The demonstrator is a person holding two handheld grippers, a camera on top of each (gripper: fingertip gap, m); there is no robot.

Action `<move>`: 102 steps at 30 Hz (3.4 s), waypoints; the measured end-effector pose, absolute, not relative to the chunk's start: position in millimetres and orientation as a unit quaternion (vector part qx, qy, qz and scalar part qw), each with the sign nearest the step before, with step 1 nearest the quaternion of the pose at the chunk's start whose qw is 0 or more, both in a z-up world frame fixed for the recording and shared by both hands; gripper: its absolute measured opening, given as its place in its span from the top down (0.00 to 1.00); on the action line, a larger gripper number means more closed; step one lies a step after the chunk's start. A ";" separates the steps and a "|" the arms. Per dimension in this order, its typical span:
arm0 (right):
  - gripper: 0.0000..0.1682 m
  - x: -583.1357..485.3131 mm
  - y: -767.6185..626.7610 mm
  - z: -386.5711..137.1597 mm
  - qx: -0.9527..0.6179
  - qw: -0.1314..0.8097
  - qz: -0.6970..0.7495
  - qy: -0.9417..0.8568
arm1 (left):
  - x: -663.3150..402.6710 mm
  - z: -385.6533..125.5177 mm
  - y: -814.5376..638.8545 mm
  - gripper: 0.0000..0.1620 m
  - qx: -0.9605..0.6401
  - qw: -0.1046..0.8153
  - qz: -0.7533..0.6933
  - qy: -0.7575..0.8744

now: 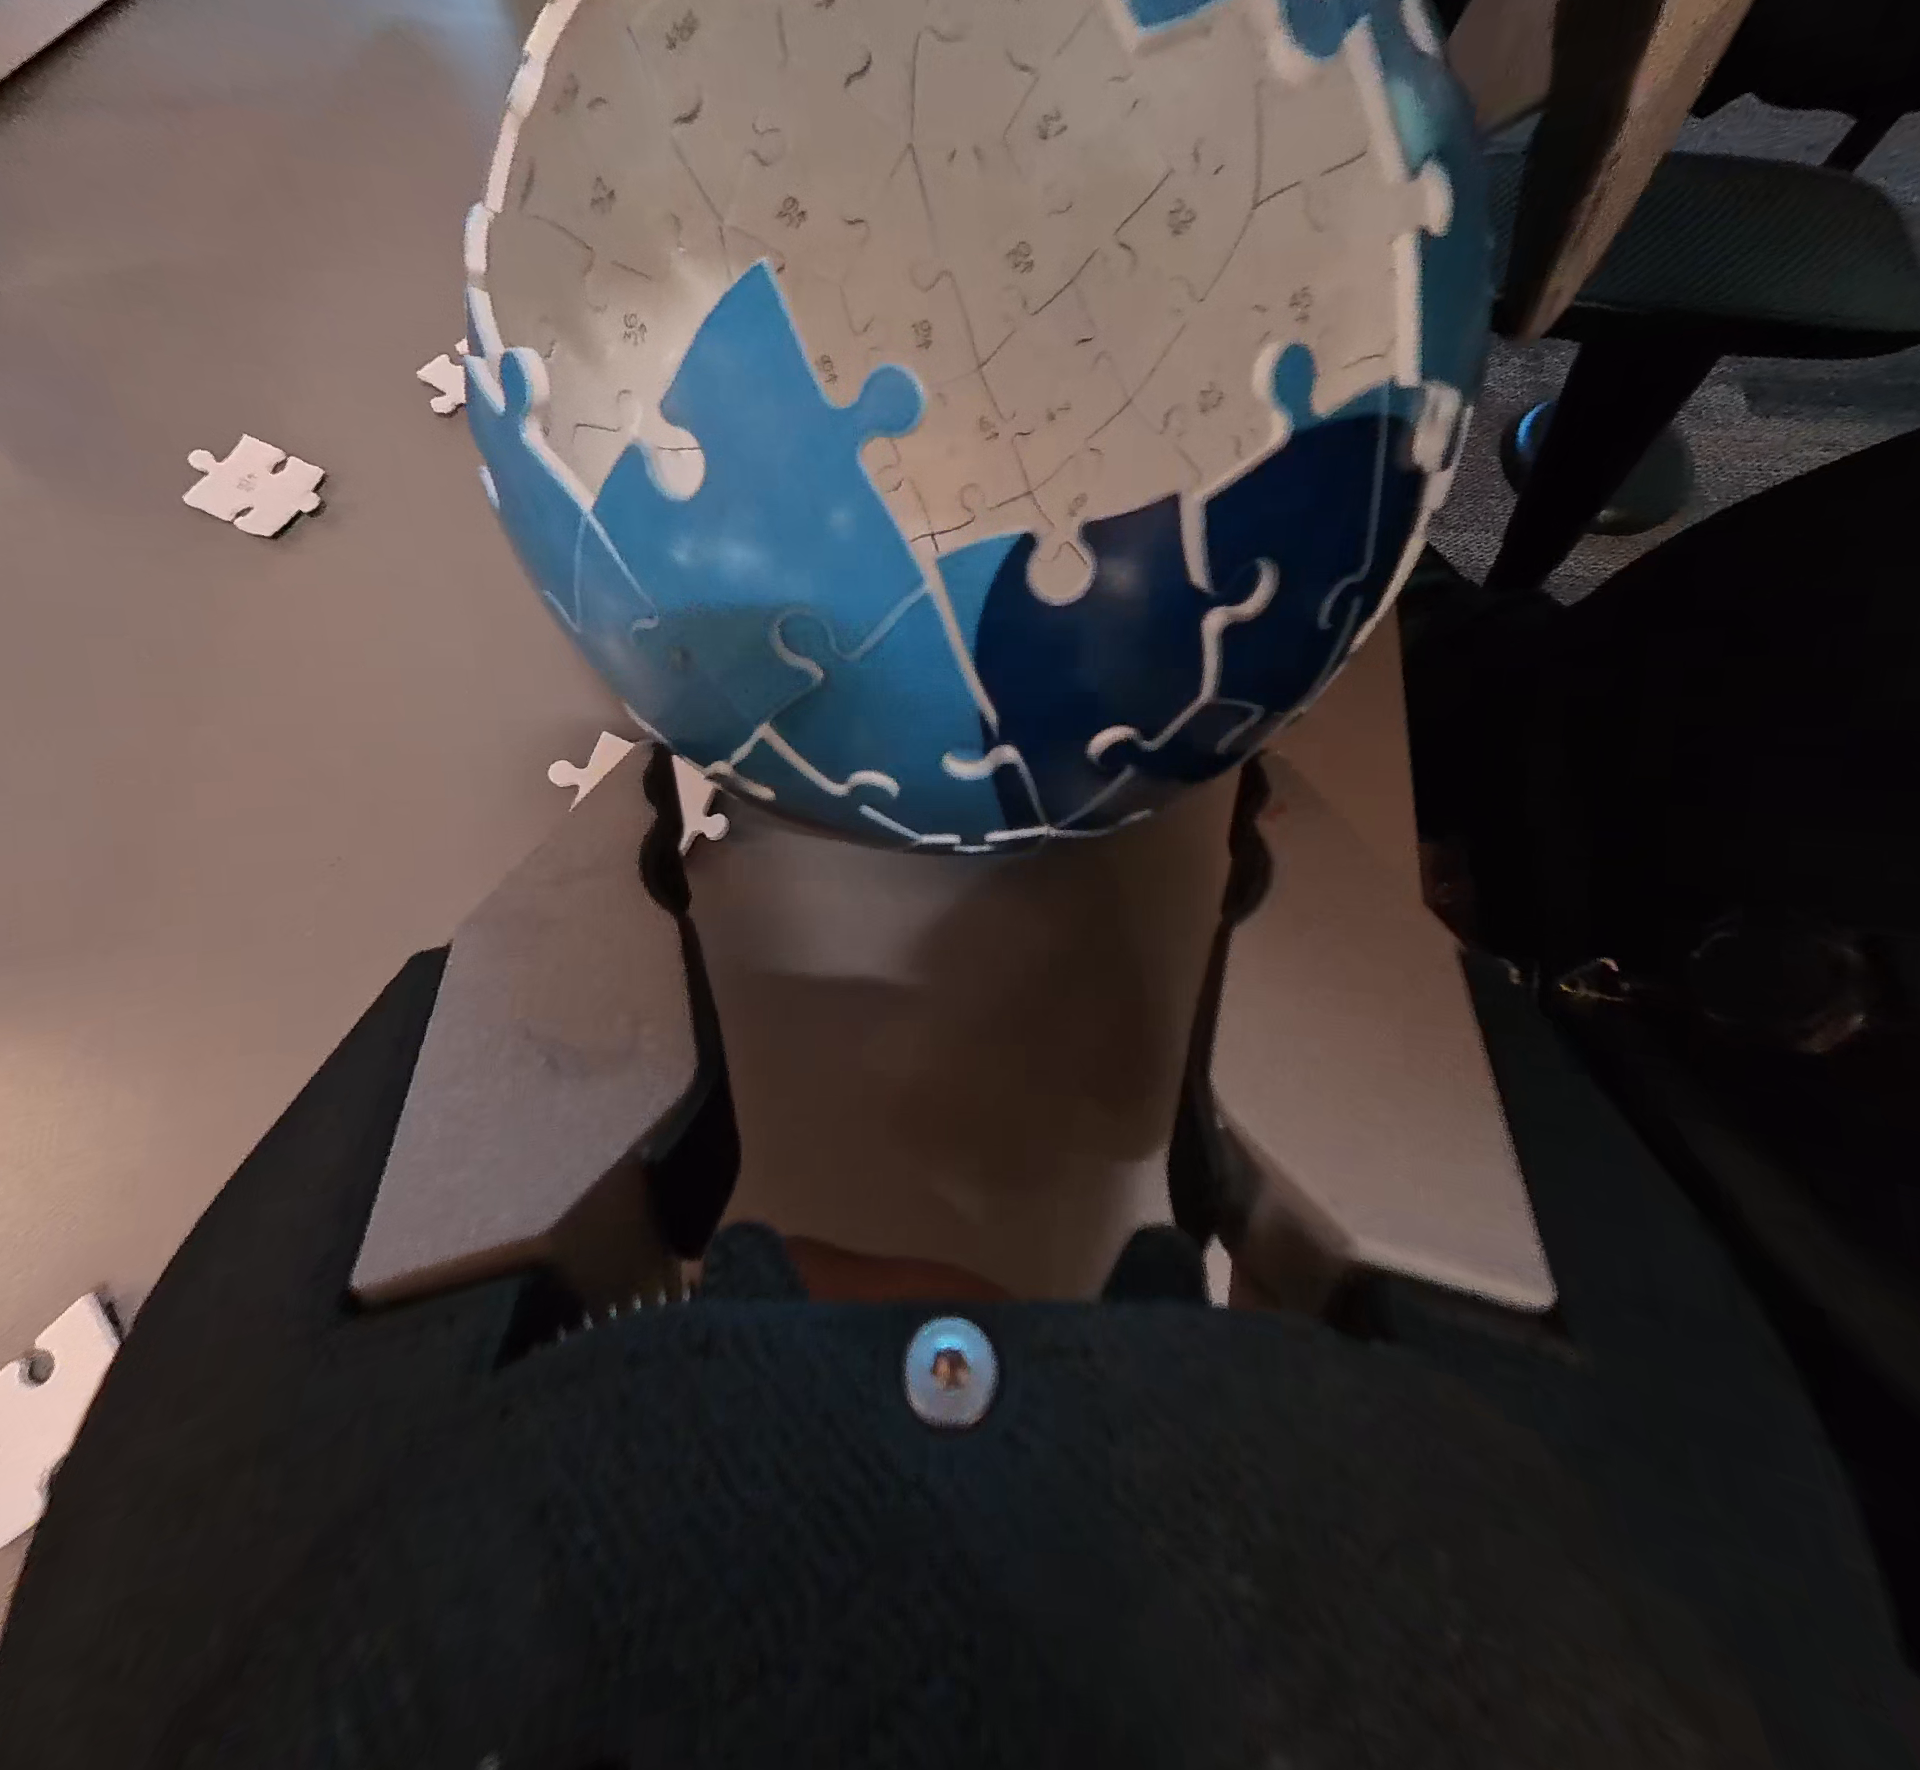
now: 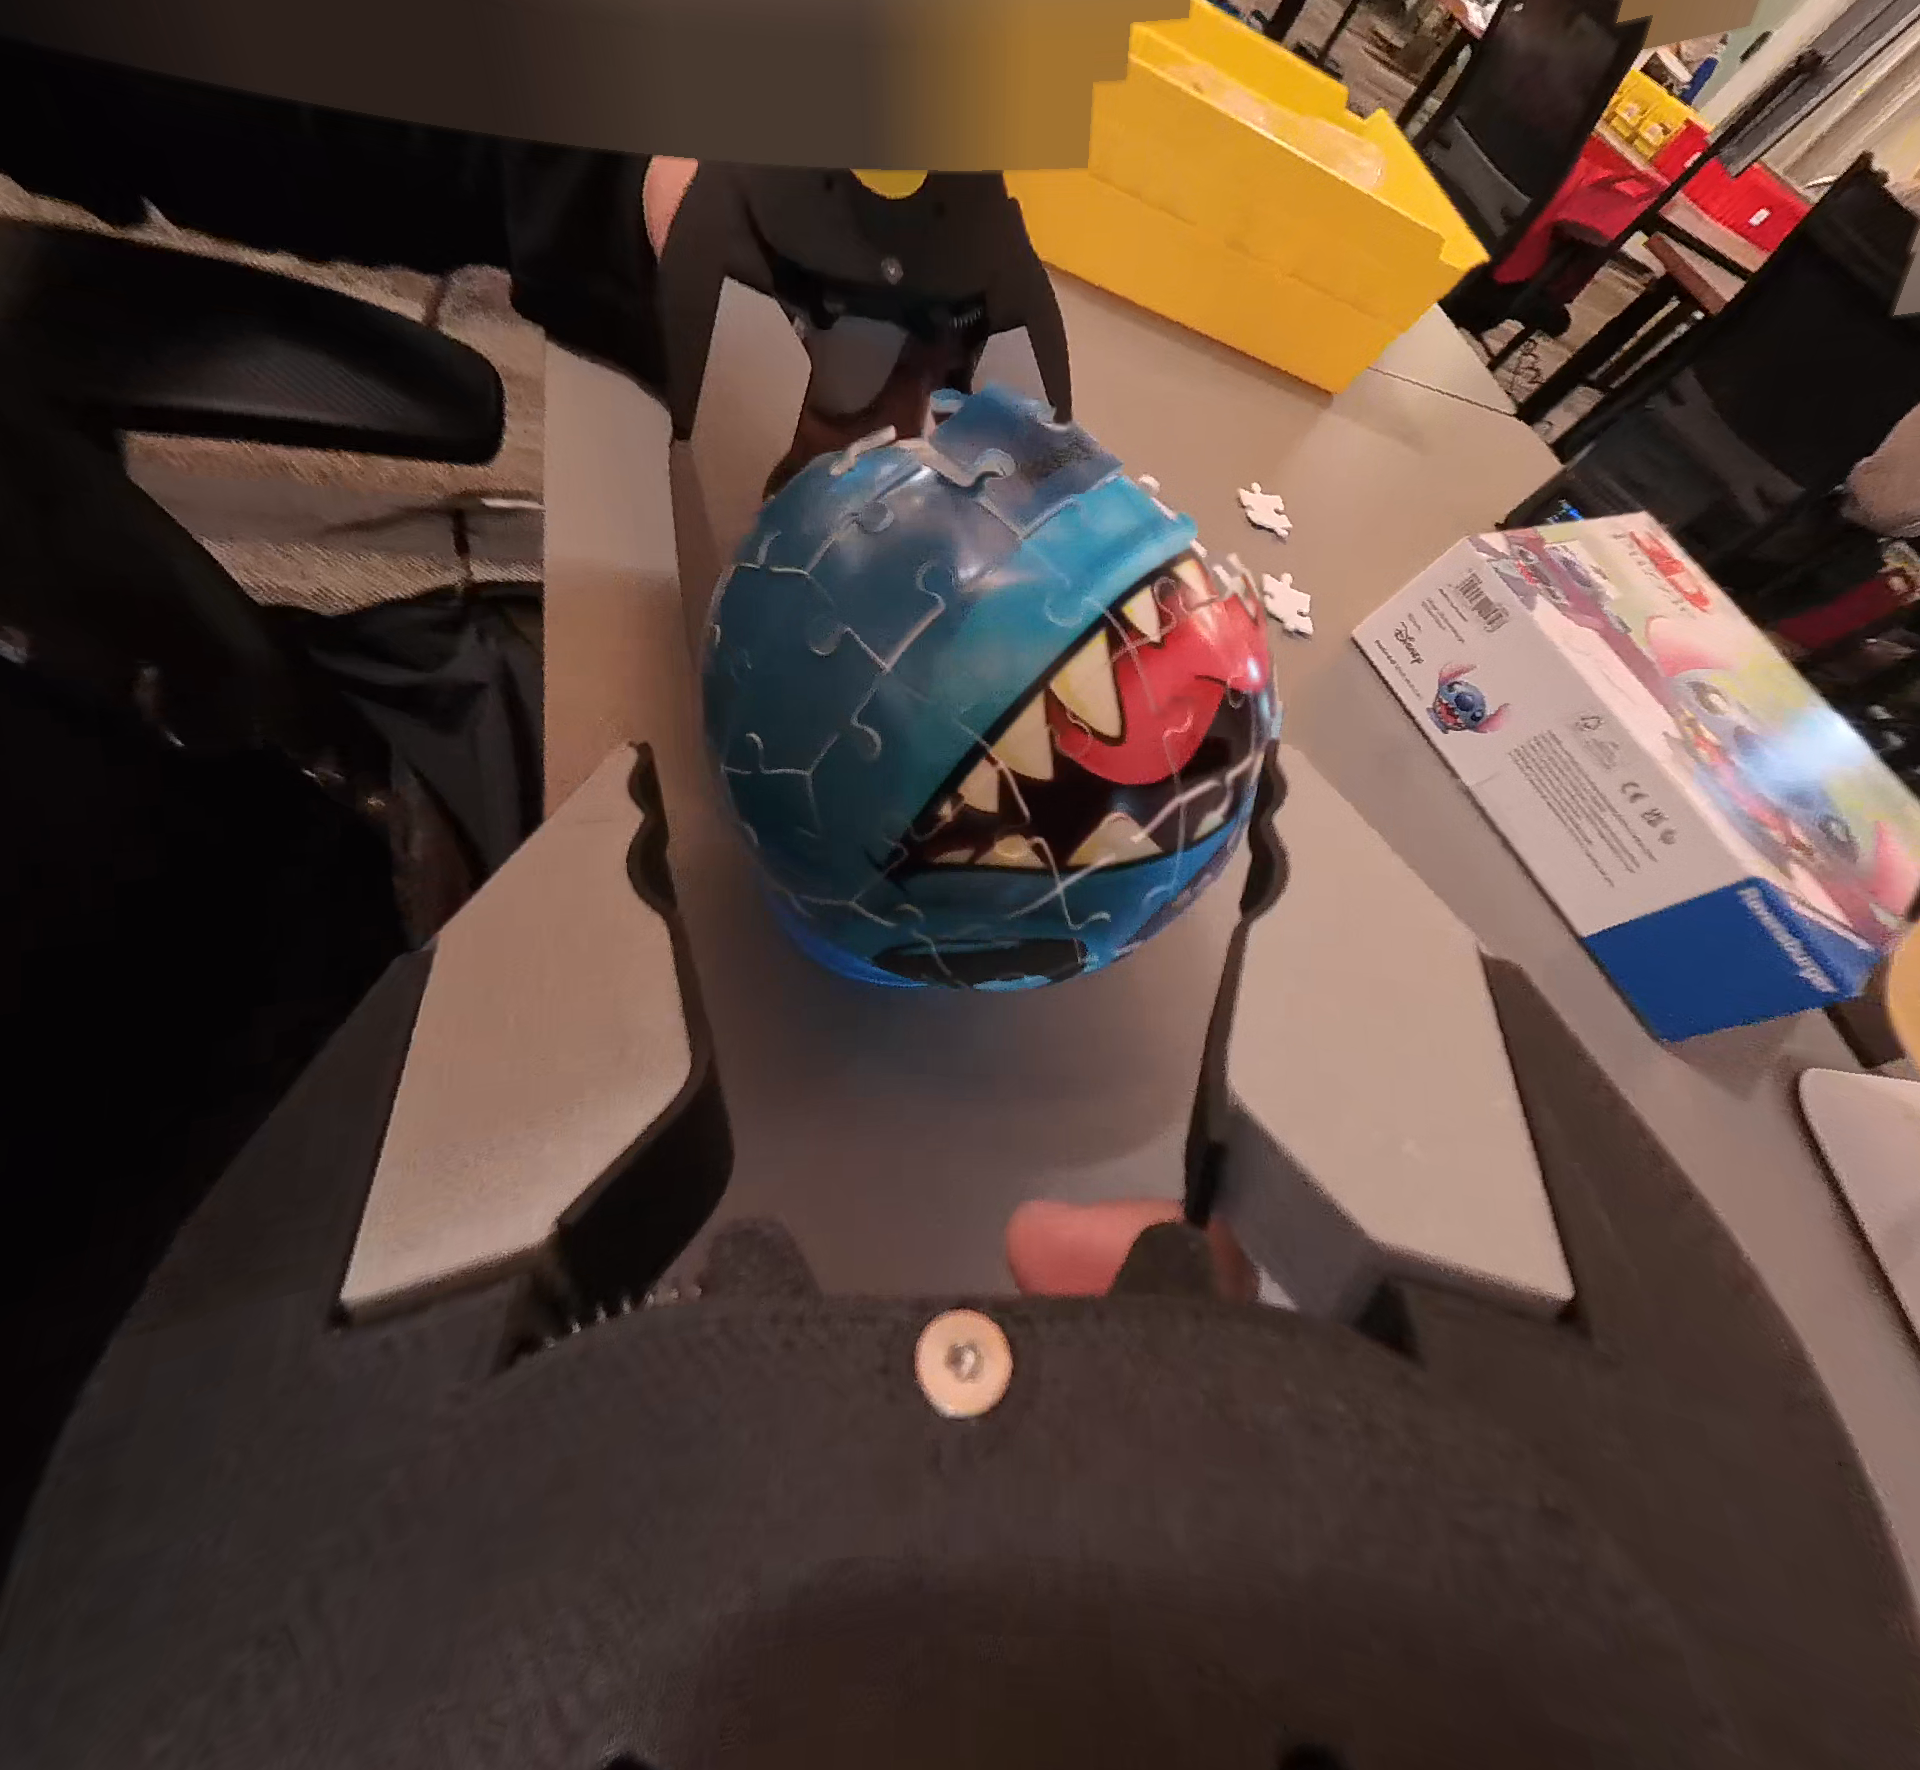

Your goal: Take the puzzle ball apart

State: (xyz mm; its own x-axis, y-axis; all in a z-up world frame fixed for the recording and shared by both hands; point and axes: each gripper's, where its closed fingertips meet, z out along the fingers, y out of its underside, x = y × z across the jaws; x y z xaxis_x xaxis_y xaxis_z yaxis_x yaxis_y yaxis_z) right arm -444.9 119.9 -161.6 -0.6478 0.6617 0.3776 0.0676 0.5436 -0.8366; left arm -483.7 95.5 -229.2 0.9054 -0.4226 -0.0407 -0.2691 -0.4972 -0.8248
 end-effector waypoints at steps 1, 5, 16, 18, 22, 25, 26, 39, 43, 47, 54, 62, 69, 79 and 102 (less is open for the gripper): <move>0.36 -447.3 119.7 -163.8 -0.225 0.360 0.409 -0.808 | -483.4 -228.9 95.2 0.36 -0.861 0.460 -0.086 0.201; 0.36 -456.9 122.4 -172.5 -0.221 0.379 0.378 -0.815 | -483.3 -228.9 95.1 0.37 -0.861 0.459 -0.093 0.199; 0.36 -460.5 127.8 -175.9 -0.275 0.299 0.475 -0.781 | -485.4 -221.9 94.7 0.36 -0.852 0.478 -0.102 0.190; 0.36 -460.9 128.2 -176.0 -0.280 0.290 0.485 -0.776 | -485.8 -221.5 94.8 0.37 -0.851 0.479 -0.101 0.189; 0.37 -462.0 129.2 -175.5 -0.292 0.274 0.506 -0.764 | -486.3 -221.2 95.1 0.37 -0.851 0.480 -0.102 0.187; 0.37 -461.8 129.7 -173.7 -0.294 0.267 0.515 -0.759 | -486.4 -221.2 95.1 0.37 -0.851 0.480 -0.103 0.186; 0.37 -461.7 129.7 -173.3 -0.294 0.267 0.517 -0.759 | -486.4 -221.2 95.1 0.37 -0.851 0.480 -0.103 0.186; 0.38 -461.4 128.4 -170.7 -0.295 0.270 0.519 -0.755 | -486.3 -221.3 93.1 0.36 -0.851 0.481 -0.098 0.187; 0.38 -461.2 128.8 -170.9 -0.296 0.267 0.521 -0.755 | -485.9 -221.8 93.0 0.36 -0.851 0.480 -0.091 0.190; 0.38 -461.5 129.6 -171.4 -0.302 0.249 0.536 -0.748 | -484.3 -222.2 90.6 0.34 -0.851 0.480 -0.088 0.193; 0.38 -462.6 132.5 -174.8 -0.316 0.202 0.563 -0.737 | -482.1 -219.4 83.4 0.35 -0.846 0.485 -0.099 0.196; 0.37 -460.6 137.7 -168.6 -0.313 0.250 0.540 -0.740 | -486.3 -224.1 82.7 0.36 -0.853 0.475 -0.083 0.200; 0.34 -453.4 121.1 -165.2 -0.269 0.369 0.453 -0.766 | -501.0 -224.6 90.4 0.36 -0.855 0.478 -0.054 0.193; 0.35 -463.9 121.6 -169.2 -0.267 0.407 0.422 -0.765 | -493.4 -229.5 95.2 0.39 -0.854 0.468 -0.029 0.225; 0.40 -464.5 136.0 -166.2 -0.301 0.301 0.540 -0.727 | -504.4 -216.4 88.7 0.38 -0.849 0.499 -0.069 0.161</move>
